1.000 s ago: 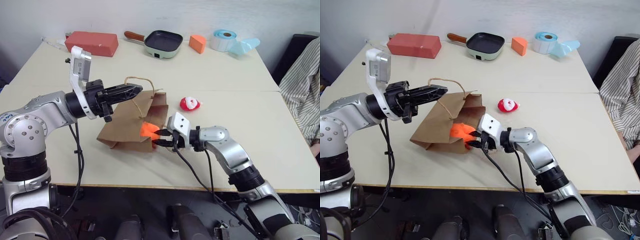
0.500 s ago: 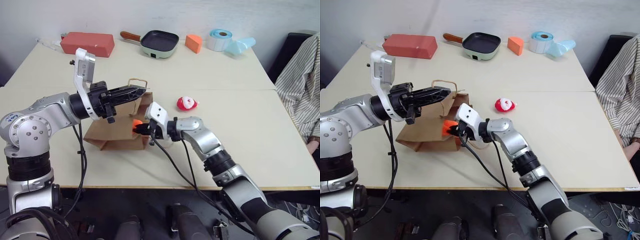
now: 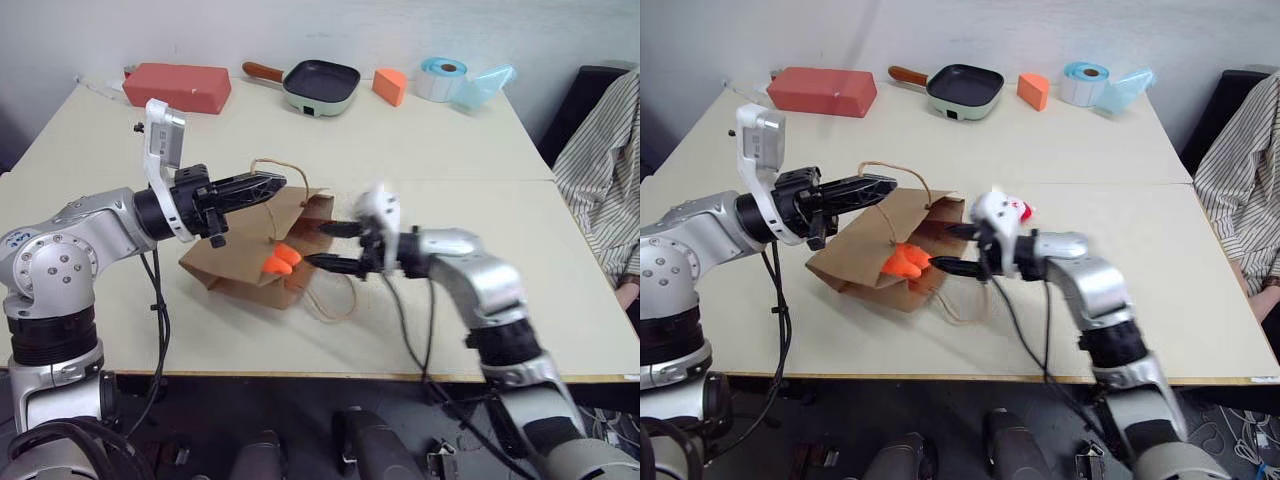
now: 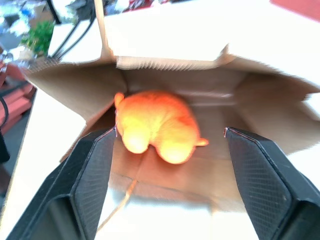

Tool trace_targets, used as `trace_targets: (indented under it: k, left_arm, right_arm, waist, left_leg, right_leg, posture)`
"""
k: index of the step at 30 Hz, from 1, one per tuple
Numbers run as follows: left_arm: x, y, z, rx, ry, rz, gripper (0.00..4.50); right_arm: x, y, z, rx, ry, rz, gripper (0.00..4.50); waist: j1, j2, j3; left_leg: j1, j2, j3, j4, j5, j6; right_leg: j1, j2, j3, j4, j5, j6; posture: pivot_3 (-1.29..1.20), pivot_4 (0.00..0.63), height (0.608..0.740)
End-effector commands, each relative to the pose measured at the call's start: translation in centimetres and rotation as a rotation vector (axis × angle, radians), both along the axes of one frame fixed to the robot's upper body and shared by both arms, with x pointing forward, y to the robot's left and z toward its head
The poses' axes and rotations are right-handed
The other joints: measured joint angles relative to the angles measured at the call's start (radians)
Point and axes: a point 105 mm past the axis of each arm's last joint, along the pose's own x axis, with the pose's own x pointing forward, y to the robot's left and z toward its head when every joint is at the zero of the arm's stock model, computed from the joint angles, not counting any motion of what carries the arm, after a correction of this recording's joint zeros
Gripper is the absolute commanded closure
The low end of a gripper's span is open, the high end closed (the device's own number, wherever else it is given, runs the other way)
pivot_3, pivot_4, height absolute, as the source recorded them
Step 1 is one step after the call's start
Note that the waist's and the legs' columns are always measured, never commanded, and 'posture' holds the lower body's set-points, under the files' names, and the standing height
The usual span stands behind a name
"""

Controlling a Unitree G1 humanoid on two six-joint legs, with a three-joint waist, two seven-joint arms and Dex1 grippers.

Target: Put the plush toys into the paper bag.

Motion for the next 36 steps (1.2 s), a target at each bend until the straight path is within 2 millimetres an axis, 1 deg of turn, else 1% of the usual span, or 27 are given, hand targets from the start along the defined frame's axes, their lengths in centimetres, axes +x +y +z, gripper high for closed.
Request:
trace_targets:
  k: [1,3,5,8,11,13,16,18,19,22,24,25,27,28,31,33,34,35,36]
  left_arm:
    - [-0.6,0.2,1.1,0.002,-0.063,0.004,4.5]
    - [-0.6,0.1,1.1,0.002,-0.064,0.002,4.5]
    - [-0.6,0.0,1.2,0.001,-0.067,0.0,4.5]
    - [-0.5,0.0,1.4,-0.001,-0.071,0.001,4.5]
    - [-0.5,0.0,1.4,-0.001,-0.073,0.001,4.5]
    - [-0.5,0.0,1.4,-0.001,-0.074,0.003,4.5]
    - [-0.6,0.1,1.4,-0.002,-0.077,0.006,4.5]
    - [-0.6,0.1,1.4,-0.004,-0.078,0.01,4.5]
    - [-0.6,0.1,1.4,-0.006,-0.078,0.012,4.5]
    - [-0.6,0.2,1.4,-0.008,-0.076,0.014,4.5]
    - [-0.6,0.1,1.3,-0.008,-0.075,0.014,4.5]
    - [-0.5,0.1,1.3,-0.009,-0.074,0.014,4.5]
    - [-0.4,0.1,1.4,-0.011,-0.074,0.013,4.5]
    - [-0.4,0.1,1.4,-0.01,-0.073,0.012,4.5]
    - [-0.3,0.1,1.3,-0.01,-0.072,0.007,4.5]
    - [-0.2,0.0,1.4,-0.012,-0.072,0.004,4.5]
    - [-0.2,0.0,1.4,-0.014,-0.071,0.001,4.5]
    - [-0.2,-0.1,1.4,-0.015,-0.071,-0.002,4.5]
    - [-0.2,-0.1,1.4,-0.016,-0.071,-0.004,4.5]
  right_arm:
    - [2.0,-2.4,0.0,-0.044,-0.048,-0.145,1.17]
    - [5.1,-3.9,-0.9,-0.097,-0.08,-0.297,1.17]
    - [7.8,-4.5,-1.5,-0.113,-0.101,-0.41,1.17]
    - [11.1,-4.3,-2.0,-0.123,-0.116,-0.526,1.17]
    - [12.6,-3.6,-3.2,-0.189,-0.123,-0.552,1.17]
    - [13.2,-3.3,-4.2,-0.229,-0.107,-0.564,1.17]
    - [13.3,-3.0,-5.4,-0.255,-0.069,-0.561,1.75]
    - [13.4,-3.1,-5.8,-0.265,-0.064,-0.565,2.35]
    - [13.4,-3.3,-5.7,-0.263,-0.067,-0.568,2.73]
    - [13.3,-3.8,-5.3,-0.257,-0.083,-0.553,3.63]
    - [13.0,-4.4,-4.6,-0.236,-0.102,-0.532,4.11]
    - [12.6,-4.7,-4.1,-0.206,-0.109,-0.502,4.29]
    - [11.7,-4.8,-3.5,-0.168,-0.121,-0.456,4.4]
    - [10.4,-4.4,-2.8,-0.12,-0.118,-0.396,4.4]
    - [5.0,-1.7,-0.9,0.038,-0.053,-0.168,4.4]
    - [1.9,0.5,-0.3,0.086,-0.003,-0.051,4.4]
    - [0.5,1.7,-0.4,0.083,0.011,-0.002,4.4]
    - [-0.3,2.5,-0.4,0.076,0.016,0.028,4.4]
    - [-0.8,3.0,-0.5,0.069,0.021,0.041,4.4]
  waist:
    - [-0.003,0.0,0.0]
    - [-0.007,0.0,0.0]
    - [-0.011,0.0,0.0]
    - [-0.019,0.0,0.0]
    - [-0.025,0.0,0.0]
    - [-0.025,0.0,0.0]
    - [-0.025,0.0,0.0]
    - [-0.026,0.0,0.0]
    - [-0.028,0.0,0.0]
    - [-0.031,0.0,0.0]
    - [-0.03,0.0,0.0]
    - [-0.028,0.0,0.0]
    - [-0.019,0.0,0.0]
    - [-0.014,0.0,0.0]
    - [-0.008,0.0,0.0]
    - [-0.01,0.002,0.001]
    - [-0.012,0.002,0.001]
    - [-0.012,0.002,0.001]
    - [-0.012,0.002,0.001]
  left_leg:
    - [0.0,0.0,0.0,0.0,0.0,0.0]
    - [0.001,0.0,0.001,0.0,0.0,0.0]
    - [0.001,0.0,0.003,0.0,0.0,0.0]
    - [0.002,0.0,0.005,0.0,0.0,0.0]
    - [0.002,0.0,0.005,0.0,0.001,-0.001]
    - [0.002,0.0,0.004,0.0,0.001,-0.001]
    - [0.001,0.0,0.004,0.0,0.001,0.0]
    - [0.001,0.0,0.004,0.0,0.001,0.0]
    - [0.001,0.0,0.004,0.0,0.001,0.0]
    - [0.002,0.0,0.004,0.0,0.001,0.0]
    - [0.002,0.0,0.004,0.0,0.001,0.0]
    - [0.002,0.0,0.004,0.0,0.001,0.0]
    - [0.001,0.0,0.003,0.0,0.001,0.0]
    - [0.001,0.0,0.003,0.0,0.001,0.0]
    - [0.0,0.001,0.001,-0.001,0.001,0.0]
    - [-0.001,0.001,0.001,-0.001,0.001,0.0]
    - [0.0,0.001,0.001,-0.001,0.001,0.0]
    - [0.0,0.001,0.001,0.0,0.001,-0.001]
    - [0.001,0.001,0.001,0.0,0.001,-0.001]
  right_leg:
    - [0.0,0.0,0.0,0.0,0.0,0.0]
    - [0.0,0.0,0.001,0.0,0.0,0.0]
    - [0.0,0.0,0.002,-0.001,0.0,0.0]
    - [-0.001,0.001,0.004,0.0,0.0,0.0]
    - [-0.002,0.001,0.004,0.002,0.0,0.0]
    - [-0.001,0.001,0.004,0.003,0.0,0.0]
    - [-0.001,0.001,0.004,0.002,0.0,0.0]
    - [-0.001,0.001,0.003,0.002,0.0,0.0]
    - [-0.001,0.001,0.003,0.002,0.0,0.0]
    - [0.0,0.001,0.003,0.003,0.0,0.0]
    - [0.0,0.001,0.003,0.003,0.0,0.0]
    - [0.0,0.001,0.003,0.003,0.0,0.0]
    - [0.0,0.001,0.003,0.002,0.0,0.0]
    - [0.0,0.001,0.003,0.002,0.0,0.0]
    - [0.0,0.001,0.001,0.001,0.0,0.0]
    - [-0.001,0.001,0.001,0.001,0.0,0.0]
    - [-0.001,0.001,0.001,0.001,0.0,0.0]
    - [-0.001,0.001,0.002,0.002,0.0,0.0]
    - [-0.001,0.001,0.002,0.002,0.0,0.0]
  posture:
    - [0.0,0.15,0.74]
    - [0.0,0.15,0.74]
    - [0.0,0.15,0.74]
    - [0.0,0.15,0.74]
    - [0.0,0.15,0.74]
    - [0.0,0.15,0.74]
    - [0.0,0.15,0.74]
    - [0.0,0.15,0.74]
    - [0.0,0.15,0.74]
    - [0.0,0.15,0.74]
    - [0.0,0.15,0.74]
    - [0.0,0.15,0.74]
    - [0.0,0.15,0.74]
    - [0.0,0.15,0.74]
    - [0.0,0.15,0.74]
    - [0.0,0.15,0.74]
    - [0.0,0.15,0.74]
    - [0.0,0.15,0.74]
    - [0.0,0.15,0.74]
